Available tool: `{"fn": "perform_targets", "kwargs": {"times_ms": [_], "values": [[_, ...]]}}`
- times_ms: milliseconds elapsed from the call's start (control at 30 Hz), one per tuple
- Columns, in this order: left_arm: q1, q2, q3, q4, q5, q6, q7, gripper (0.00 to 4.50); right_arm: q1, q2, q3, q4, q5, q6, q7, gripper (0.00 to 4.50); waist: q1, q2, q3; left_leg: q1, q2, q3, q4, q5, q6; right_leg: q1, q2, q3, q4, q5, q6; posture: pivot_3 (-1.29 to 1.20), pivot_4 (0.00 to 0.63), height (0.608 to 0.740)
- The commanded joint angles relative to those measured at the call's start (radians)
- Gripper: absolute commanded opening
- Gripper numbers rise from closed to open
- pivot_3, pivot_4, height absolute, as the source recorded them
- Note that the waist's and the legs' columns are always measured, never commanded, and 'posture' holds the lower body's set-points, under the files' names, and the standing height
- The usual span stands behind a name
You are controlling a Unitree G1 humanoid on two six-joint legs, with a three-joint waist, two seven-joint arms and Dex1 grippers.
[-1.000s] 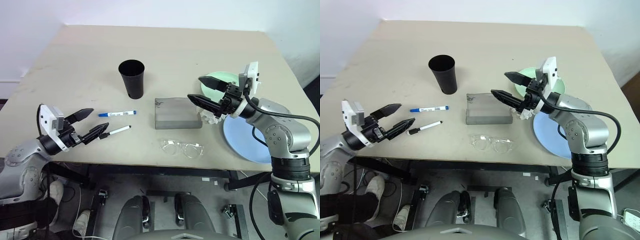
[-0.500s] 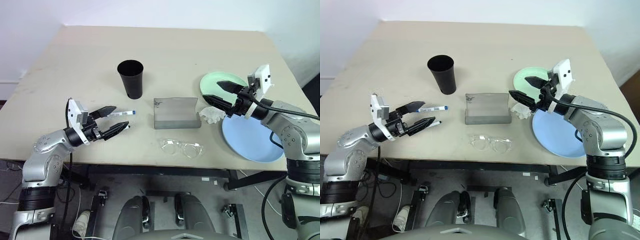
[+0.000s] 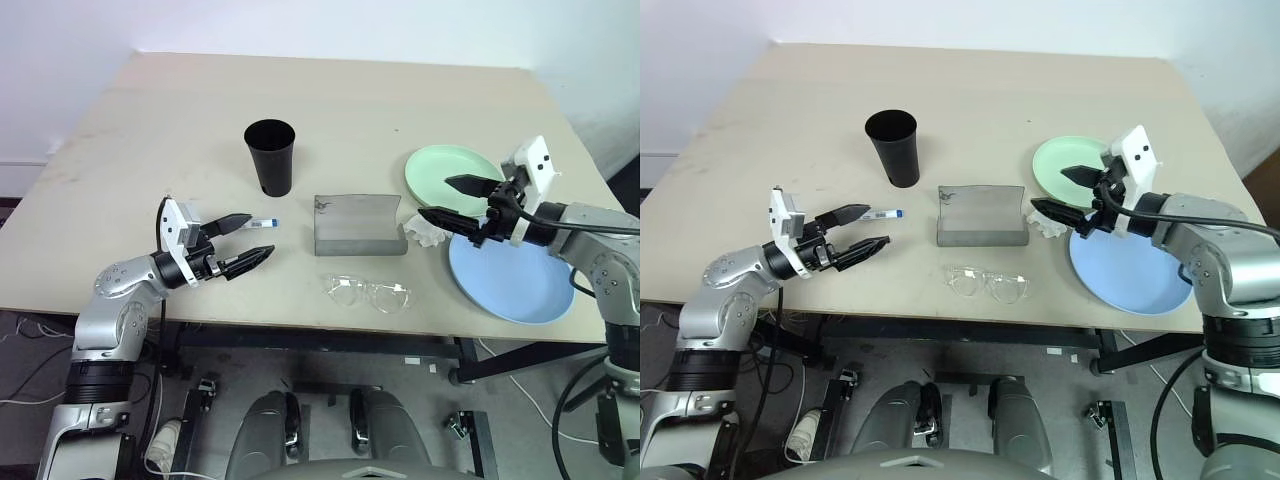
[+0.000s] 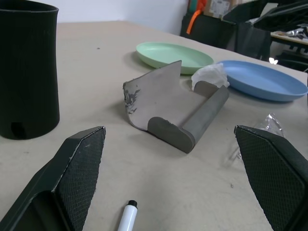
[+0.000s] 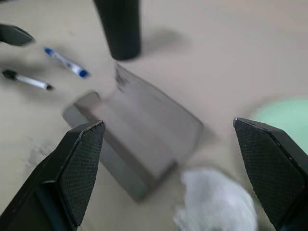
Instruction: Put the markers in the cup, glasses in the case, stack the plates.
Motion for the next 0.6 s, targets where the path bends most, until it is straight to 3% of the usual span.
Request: {"fn": "perform_targets", "kwargs": {"times_ms": [33, 333, 600], "values": [[0.007, -0.002, 0.015, 0.002, 0.006, -0.047, -0.016, 4.5, -0.023, -0.042, -0.059, 0.115, -0.027, 0.008, -0.014, 4.49, 0.007, 0.0, 0.0, 0.0, 0.0, 0.0, 0.0, 0.0, -0.001, 0.0, 0.0, 0.0, 0.0, -0.001, -0.001, 0.0, 0.15, 0.71], [0.018, -0.013, 0.024, 0.04, 0.012, -0.096, -0.012, 4.5, -0.011, -0.13, -0.131, 0.342, -0.135, -0.057, -0.067, 4.49, 0.011, 0.002, 0.0, -0.002, 0.0, 0.0, -0.001, 0.001, -0.002, -0.002, -0.001, 0.0, -0.002, -0.001, -0.002, 0.0, 0.15, 0.71], [-0.016, -0.039, 0.018, 0.115, 0.028, -0.146, -0.02, 4.5, -0.008, -0.202, -0.103, 0.552, -0.237, -0.08, -0.067, 4.49, 0.01, 0.003, 0.0, -0.002, 0.0, 0.001, -0.001, 0.0, -0.001, -0.002, -0.001, 0.0, -0.002, -0.001, -0.002, 0.0, 0.15, 0.71]]}}
